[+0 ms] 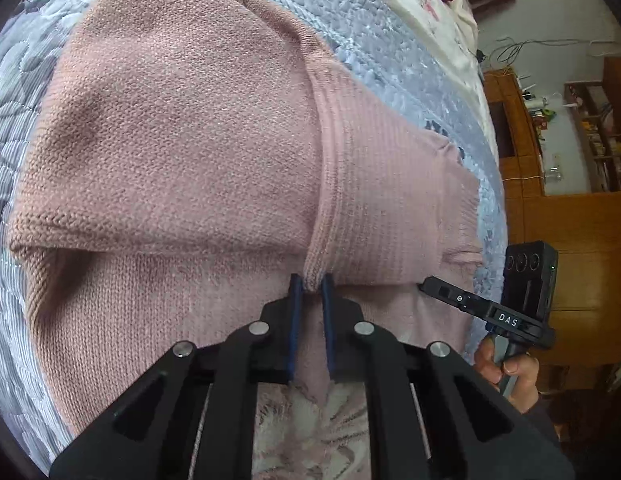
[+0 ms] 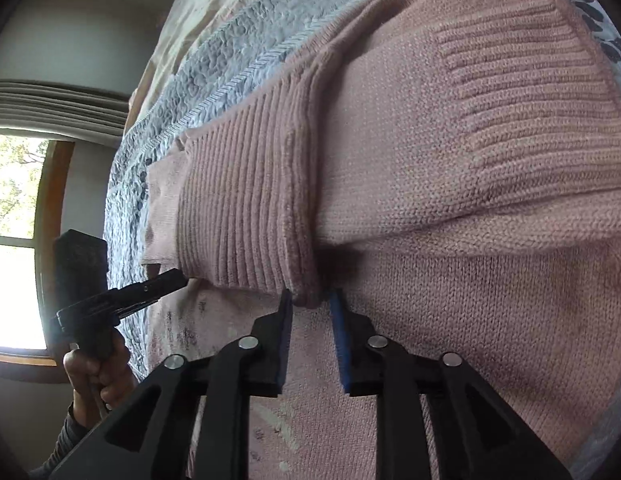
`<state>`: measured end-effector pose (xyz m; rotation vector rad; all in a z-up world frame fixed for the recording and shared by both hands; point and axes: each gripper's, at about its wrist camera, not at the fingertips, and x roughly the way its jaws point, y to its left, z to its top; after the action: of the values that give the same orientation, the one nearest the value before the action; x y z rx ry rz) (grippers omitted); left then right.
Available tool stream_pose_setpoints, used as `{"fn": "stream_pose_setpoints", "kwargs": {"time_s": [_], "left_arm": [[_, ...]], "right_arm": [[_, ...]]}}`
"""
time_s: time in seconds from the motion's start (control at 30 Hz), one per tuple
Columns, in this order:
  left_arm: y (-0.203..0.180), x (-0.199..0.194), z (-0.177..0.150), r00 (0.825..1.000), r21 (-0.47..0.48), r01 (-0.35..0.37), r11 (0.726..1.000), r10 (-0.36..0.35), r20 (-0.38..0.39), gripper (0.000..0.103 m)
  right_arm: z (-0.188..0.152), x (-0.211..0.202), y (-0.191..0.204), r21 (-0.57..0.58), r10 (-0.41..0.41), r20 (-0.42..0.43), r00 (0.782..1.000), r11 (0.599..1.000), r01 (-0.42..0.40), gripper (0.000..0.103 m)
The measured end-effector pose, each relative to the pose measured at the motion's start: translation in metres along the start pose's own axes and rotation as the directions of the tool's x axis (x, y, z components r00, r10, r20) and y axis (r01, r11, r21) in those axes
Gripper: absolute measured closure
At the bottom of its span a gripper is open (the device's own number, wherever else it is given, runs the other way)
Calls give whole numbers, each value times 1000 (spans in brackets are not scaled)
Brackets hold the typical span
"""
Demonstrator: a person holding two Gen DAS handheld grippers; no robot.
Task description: Fold small clothes
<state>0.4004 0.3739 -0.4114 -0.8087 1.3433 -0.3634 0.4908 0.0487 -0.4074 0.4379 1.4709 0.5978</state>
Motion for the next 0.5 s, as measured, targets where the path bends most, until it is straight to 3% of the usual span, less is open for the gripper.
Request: {"fn": "stream_pose_setpoints", "kwargs": {"time_s": [0.17, 0.27, 0.33, 0.4, 0.43, 0.47, 0.5], "left_arm": [[-32, -32, 4, 990, 104, 130, 986, -136, 47, 86], [-43, -22, 15, 985, 115, 161, 980, -168, 51, 82], [-37, -3, 20, 992, 114, 111, 987, -116, 38, 81], [-17, 21, 24, 999, 67, 36, 997, -36, -5, 83], [-8, 28, 25, 999, 48, 34, 998, -34, -16, 87], [-1, 29, 25, 999, 34, 44, 998, -43, -16, 94], [5, 25, 24, 998, 14, 65, 998, -65, -12, 94]], "right_arm": [[9, -37, 25, -50, 69, 129, 989, 997, -63, 73], [21, -17, 24, -14, 132, 94, 987, 991, -131, 72], [25, 4, 16, 7, 117, 61, 991, 993, -117, 72], [26, 18, 3, 28, 116, 49, 992, 993, -118, 83], [26, 20, -3, 40, 118, 48, 992, 992, -120, 93], [24, 18, -7, 47, 124, 50, 991, 991, -126, 96], [22, 14, -9, 54, 131, 56, 990, 989, -134, 95]]}}
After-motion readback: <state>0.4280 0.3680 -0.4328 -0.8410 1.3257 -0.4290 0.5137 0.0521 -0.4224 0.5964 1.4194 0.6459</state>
